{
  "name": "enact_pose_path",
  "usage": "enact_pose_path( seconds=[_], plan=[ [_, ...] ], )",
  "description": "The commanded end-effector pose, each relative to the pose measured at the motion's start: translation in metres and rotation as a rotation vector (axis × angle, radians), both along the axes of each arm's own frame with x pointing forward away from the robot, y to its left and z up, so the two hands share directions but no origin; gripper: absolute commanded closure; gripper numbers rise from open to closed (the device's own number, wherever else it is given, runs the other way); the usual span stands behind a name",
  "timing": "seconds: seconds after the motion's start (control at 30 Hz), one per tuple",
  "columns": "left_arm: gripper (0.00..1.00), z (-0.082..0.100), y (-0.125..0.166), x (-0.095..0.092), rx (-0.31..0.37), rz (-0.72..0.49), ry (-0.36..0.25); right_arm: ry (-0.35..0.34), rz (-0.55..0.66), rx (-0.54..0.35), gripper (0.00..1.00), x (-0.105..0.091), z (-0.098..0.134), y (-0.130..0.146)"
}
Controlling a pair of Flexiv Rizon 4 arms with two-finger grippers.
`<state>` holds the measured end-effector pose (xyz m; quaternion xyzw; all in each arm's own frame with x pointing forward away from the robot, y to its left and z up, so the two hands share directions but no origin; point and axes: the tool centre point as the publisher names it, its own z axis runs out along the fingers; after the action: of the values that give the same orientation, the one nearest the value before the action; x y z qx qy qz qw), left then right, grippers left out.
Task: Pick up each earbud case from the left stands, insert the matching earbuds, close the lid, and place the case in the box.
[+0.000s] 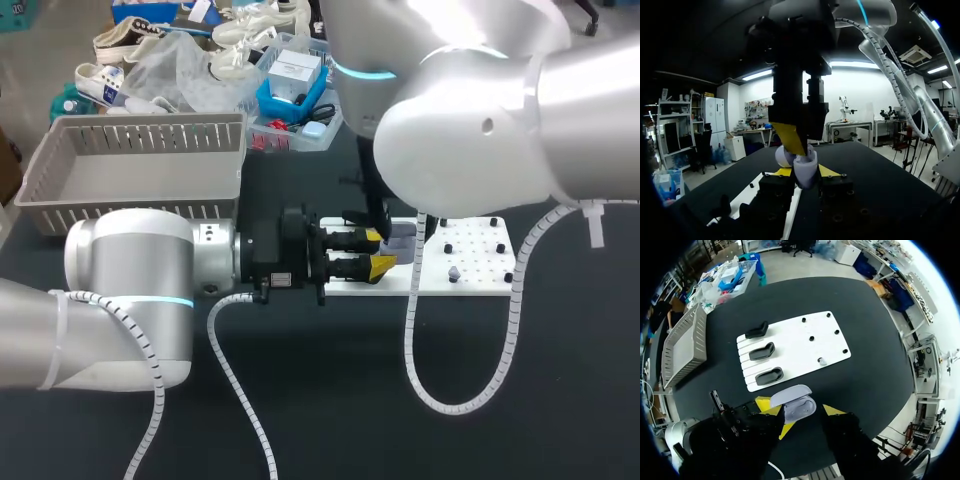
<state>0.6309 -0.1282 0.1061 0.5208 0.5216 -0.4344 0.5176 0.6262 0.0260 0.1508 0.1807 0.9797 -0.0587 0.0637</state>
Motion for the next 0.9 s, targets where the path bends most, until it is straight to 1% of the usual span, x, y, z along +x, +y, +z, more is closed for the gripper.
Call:
enact_pose_path(
  seconds=[0.03,0.17,0.3,0.5,0.6,0.73,0.83,0.87,0.9],
  plan=[
    [1.0,-0.001,-0.001,-0.001,0.0,0.004,-0.001,-0.049,-0.008,0.035,0.54,-0.011,0.01,-0.011],
    [1.0,-0.001,-0.001,-0.001,0.0,0.004,-0.001,-0.095,-0.017,0.073,0.54,-0.014,0.016,-0.021],
    [1.0,-0.001,-0.001,-0.001,0.0,0.004,-0.001,-0.139,-0.016,0.13,0.52,-0.016,0.02,-0.033],
    [1.0,-0.001,-0.001,-0.001,0.0,0.004,-0.001,-0.186,-0.042,0.18,0.5,-0.016,0.024,-0.053],
    [1.0,-0.001,-0.001,-0.001,0.0,0.004,-0.001,-0.206,-0.062,0.205,0.5,-0.015,0.021,-0.064],
    [1.0,-0.001,-0.001,-0.001,0.0,0.004,-0.001,-0.213,-0.048,0.241,0.5,-0.013,0.013,-0.078],
    [1.0,-0.001,-0.001,-0.001,0.0,0.004,-0.001,-0.211,-0.022,0.26,0.47,-0.011,0.006,-0.085],
    [1.0,-0.001,-0.001,-0.001,0.0,0.004,-0.001,-0.209,-0.014,0.268,0.44,-0.011,0.003,-0.088],
    [1.0,-0.001,-0.001,-0.001,0.0,0.004,-0.001,-0.209,-0.004,0.271,0.33,-0.01,0.001,-0.091]
  ],
)
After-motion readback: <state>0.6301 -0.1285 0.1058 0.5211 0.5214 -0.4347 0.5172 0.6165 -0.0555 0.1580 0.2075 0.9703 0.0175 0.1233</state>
